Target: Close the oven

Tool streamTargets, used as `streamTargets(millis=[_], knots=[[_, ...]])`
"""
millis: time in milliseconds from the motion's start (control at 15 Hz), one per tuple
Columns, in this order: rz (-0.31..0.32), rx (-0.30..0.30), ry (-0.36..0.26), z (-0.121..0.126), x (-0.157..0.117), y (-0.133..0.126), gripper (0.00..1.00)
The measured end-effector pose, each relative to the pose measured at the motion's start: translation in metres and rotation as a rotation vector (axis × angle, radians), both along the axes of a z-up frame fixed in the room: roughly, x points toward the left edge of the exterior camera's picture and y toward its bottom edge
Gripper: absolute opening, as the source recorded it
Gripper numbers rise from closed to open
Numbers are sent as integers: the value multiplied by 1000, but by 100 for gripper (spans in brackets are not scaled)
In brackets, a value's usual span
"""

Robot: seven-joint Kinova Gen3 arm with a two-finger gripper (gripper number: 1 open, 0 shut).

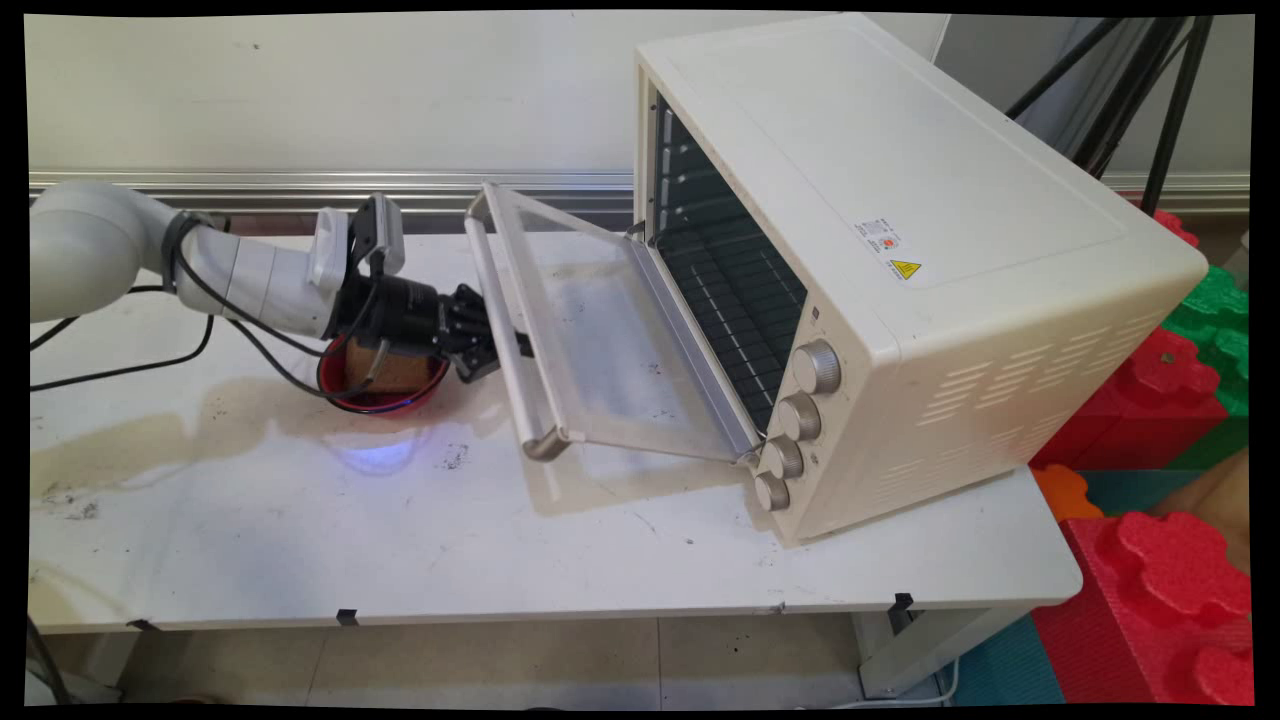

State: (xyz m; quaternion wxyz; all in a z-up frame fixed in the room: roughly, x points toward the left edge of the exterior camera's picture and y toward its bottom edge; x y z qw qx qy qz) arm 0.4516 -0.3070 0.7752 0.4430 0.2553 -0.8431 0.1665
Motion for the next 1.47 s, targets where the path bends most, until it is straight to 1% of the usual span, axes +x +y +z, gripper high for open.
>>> streamTargets(millis=[467, 933, 1467], knots=[[12, -41, 48, 24, -14, -13, 0], [19, -81, 103, 49, -40, -37, 0], [15, -113, 135, 66, -63, -59, 0]])
